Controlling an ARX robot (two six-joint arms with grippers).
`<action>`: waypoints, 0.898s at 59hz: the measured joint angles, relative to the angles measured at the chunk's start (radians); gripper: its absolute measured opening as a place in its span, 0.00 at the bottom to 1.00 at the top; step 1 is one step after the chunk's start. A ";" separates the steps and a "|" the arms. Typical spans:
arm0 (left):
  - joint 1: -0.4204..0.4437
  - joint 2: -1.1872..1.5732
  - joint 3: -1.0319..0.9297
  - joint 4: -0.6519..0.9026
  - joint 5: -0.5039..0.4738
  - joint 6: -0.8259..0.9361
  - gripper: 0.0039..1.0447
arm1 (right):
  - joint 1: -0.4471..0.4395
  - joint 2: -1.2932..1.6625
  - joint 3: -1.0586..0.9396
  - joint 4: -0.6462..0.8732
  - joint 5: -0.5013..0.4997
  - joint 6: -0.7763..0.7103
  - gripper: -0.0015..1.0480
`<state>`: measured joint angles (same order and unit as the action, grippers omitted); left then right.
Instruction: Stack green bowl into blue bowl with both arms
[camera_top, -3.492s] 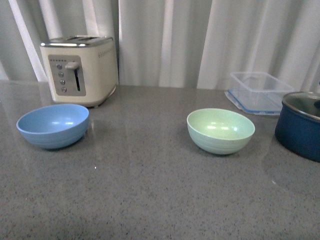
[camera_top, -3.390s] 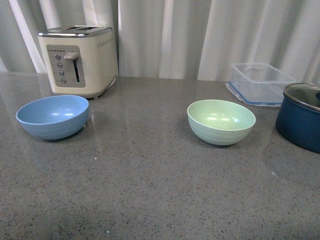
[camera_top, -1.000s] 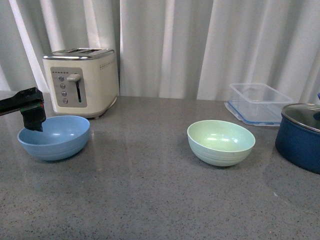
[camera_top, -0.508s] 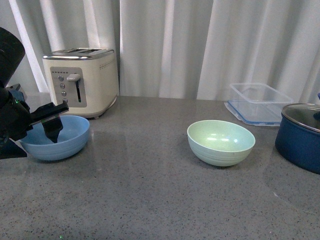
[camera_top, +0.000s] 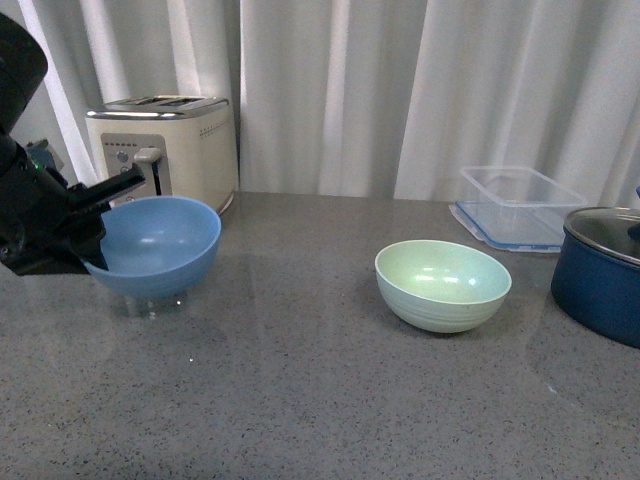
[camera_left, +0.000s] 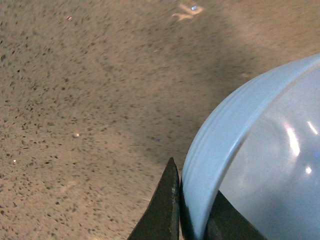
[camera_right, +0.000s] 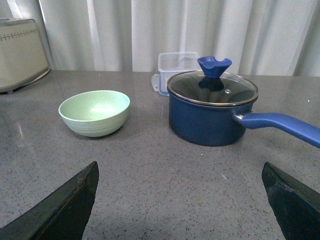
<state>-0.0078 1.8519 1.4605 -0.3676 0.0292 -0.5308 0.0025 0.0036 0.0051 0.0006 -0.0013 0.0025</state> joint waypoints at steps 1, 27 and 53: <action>-0.006 -0.009 0.000 0.001 -0.001 0.001 0.03 | 0.000 0.000 0.000 0.000 0.000 0.000 0.90; -0.224 0.100 0.154 -0.023 -0.038 0.009 0.03 | 0.000 0.000 0.000 0.000 0.000 0.000 0.90; -0.262 0.266 0.303 -0.108 -0.080 0.002 0.03 | 0.000 0.000 0.000 0.000 0.000 0.000 0.90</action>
<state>-0.2703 2.1178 1.7630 -0.4755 -0.0513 -0.5285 0.0025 0.0036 0.0055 0.0006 -0.0010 0.0025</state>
